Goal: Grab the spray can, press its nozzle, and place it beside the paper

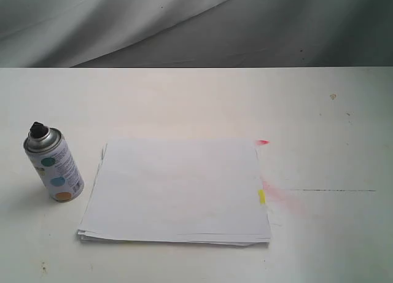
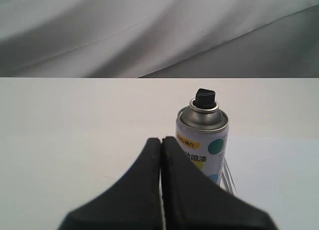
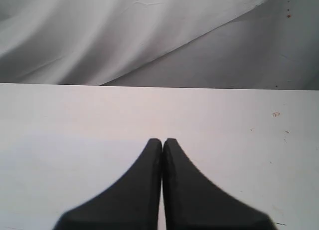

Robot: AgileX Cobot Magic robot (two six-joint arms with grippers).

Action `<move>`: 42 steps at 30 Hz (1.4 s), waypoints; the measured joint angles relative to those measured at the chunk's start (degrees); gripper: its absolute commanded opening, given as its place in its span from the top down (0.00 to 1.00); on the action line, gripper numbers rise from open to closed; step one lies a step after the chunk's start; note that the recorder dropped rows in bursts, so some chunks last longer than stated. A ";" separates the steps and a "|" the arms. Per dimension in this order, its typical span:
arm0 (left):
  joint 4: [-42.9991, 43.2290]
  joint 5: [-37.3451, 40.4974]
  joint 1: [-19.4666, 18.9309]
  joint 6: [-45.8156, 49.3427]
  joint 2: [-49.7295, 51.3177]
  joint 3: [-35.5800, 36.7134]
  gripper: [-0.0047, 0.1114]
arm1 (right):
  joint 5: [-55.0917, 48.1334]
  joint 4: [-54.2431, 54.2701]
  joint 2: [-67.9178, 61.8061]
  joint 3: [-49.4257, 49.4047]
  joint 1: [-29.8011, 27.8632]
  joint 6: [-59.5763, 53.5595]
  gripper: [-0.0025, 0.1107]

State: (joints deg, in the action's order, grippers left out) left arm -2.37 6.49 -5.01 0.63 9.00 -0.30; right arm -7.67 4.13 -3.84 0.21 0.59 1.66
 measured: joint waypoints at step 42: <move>-20.00 -9.94 0.00 -1.77 0.00 0.00 0.96 | 0.00 0.00 0.00 0.00 0.00 0.00 0.98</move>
State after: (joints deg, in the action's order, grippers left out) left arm -22.37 -3.45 -5.01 -1.14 9.00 -0.30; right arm -7.67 4.13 -3.84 0.21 0.59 1.66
